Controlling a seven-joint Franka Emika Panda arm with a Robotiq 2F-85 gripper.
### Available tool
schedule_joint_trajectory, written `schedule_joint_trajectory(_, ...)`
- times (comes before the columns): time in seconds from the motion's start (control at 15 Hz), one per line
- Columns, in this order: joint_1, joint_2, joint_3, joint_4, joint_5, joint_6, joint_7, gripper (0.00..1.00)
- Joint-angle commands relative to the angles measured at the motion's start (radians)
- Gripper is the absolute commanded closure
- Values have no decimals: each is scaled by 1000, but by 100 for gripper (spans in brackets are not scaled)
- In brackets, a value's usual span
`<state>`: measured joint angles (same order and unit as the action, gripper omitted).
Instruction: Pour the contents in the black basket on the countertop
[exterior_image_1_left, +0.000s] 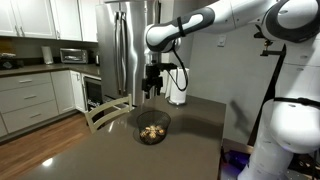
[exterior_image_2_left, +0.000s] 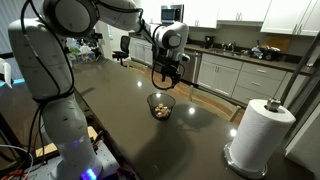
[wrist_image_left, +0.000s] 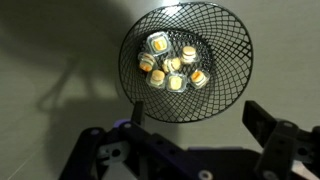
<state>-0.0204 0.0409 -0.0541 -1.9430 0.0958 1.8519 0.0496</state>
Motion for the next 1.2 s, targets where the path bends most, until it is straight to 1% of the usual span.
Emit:
schedule_joint_trajectory(0.0,-12,69,3,32,13,-15,9,0)
schedule_joint_trajectory(0.2,-12,106,5,29,24,-14,18,0)
schedule_joint_trajectory(0.47,-7,133,2,16,-32,-9,18,0)
schedule_joint_trajectory(0.8,-19,115,-13,-28,-71,4,4,0)
schedule_joint_trajectory(1.0,-35,90,-32,-64,-58,24,-7,0)
schedule_joint_trajectory(1.13,-59,68,-41,-100,-17,57,-50,0)
